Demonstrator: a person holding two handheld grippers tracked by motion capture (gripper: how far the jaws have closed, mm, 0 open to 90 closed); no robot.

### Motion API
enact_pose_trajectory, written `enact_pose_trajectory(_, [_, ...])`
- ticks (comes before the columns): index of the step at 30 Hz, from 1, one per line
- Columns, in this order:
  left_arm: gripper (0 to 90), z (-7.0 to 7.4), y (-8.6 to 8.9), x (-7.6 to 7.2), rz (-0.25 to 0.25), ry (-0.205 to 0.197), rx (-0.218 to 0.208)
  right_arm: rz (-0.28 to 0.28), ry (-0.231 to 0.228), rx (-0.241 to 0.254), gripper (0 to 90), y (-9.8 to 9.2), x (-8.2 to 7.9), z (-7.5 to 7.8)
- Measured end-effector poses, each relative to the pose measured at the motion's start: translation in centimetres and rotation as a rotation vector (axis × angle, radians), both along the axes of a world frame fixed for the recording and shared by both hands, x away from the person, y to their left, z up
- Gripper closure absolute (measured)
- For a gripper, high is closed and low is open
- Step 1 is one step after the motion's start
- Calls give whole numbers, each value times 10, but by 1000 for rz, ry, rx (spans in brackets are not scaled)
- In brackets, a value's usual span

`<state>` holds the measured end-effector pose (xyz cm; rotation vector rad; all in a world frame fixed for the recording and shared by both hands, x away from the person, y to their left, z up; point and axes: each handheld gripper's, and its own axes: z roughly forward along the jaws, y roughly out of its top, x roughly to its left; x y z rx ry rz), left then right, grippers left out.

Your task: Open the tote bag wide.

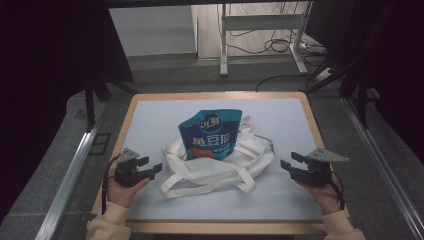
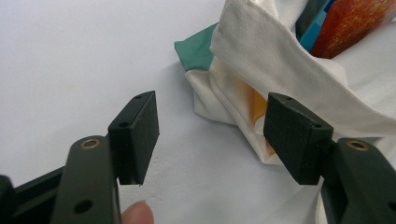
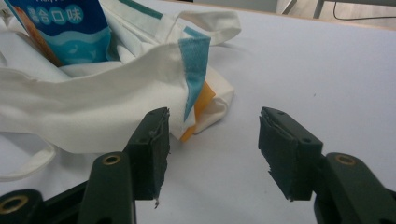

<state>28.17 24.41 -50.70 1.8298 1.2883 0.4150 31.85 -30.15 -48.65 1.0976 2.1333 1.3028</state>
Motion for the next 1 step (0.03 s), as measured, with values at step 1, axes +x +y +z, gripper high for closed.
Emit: enact_pose_trajectory(1, [345,-1,0,1,0,0,8,1,7,0,406,0,1,-1])
